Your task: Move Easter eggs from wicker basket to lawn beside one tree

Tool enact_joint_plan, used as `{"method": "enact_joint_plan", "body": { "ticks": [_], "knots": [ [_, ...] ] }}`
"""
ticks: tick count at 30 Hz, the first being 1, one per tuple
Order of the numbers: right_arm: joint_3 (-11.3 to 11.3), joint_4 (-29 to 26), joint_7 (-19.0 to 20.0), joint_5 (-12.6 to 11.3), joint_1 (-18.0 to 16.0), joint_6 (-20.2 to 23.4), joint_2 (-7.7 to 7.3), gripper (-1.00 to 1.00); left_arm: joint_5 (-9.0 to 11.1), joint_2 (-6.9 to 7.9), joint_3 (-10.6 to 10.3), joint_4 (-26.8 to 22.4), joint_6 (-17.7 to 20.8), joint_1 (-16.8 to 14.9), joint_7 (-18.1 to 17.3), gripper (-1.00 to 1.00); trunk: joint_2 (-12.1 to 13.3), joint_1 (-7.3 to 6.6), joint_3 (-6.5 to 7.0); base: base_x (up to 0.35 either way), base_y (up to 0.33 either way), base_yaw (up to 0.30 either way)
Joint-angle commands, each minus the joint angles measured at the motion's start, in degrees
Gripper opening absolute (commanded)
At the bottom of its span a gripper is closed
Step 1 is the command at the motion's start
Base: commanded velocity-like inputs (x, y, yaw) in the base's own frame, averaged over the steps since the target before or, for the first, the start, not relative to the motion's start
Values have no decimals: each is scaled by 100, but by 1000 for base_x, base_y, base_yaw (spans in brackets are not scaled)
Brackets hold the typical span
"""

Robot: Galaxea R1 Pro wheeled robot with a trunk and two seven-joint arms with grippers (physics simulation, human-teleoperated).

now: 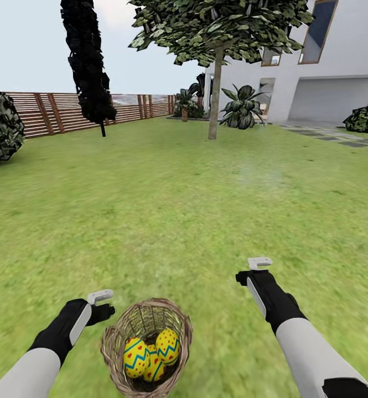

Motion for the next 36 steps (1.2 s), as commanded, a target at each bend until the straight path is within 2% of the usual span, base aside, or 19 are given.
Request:
{"method": "enact_joint_plan", "body": {
  "ticks": [1,14,16,17,20,22,23,26,29,36],
  "knots": [
    [15,-6,-17,17,-3,38,-1,100,64,15,0,-8,26,-2,46,100,-44,22,-24,0,0,0],
    [12,-13,1,17,-3,41,-8,100,67,50,1,11,24,-2,39,100,-566,308,-257,0,0,0],
    [8,-20,124,11,-3,45,-23,100,66,50,0,114,21,-2,38,100,-646,352,-293,0,0,0],
    [7,-25,243,13,-3,45,-32,100,66,50,0,168,19,-2,37,100,-686,374,-311,0,0,0],
    [4,-31,979,10,-3,51,-51,100,65,51,0,271,16,-2,31,100,-806,440,-365,0,0,0],
    [-12,-32,1602,2,-3,55,-64,100,65,51,0,292,15,-1,30,100,-887,483,-401,0,0,0],
    [-22,-32,2089,-6,-3,63,-81,100,65,51,0,298,15,-1,29,100,-927,505,-419,0,0,0],
    [-48,-31,2825,-9,-3,76,-183,100,65,54,0,304,12,-2,28,100,-1047,571,-473,0,0,0],
    [-60,-32,3089,-11,-3,80,-234,100,65,58,1,307,10,-1,28,100,-1167,637,-527,0,0,0],
    [-57,-60,3178,-6,-3,82,-251,100,65,58,0,310,4,-2,28,100,-1448,791,-652,0,0,0]
  ]
}}
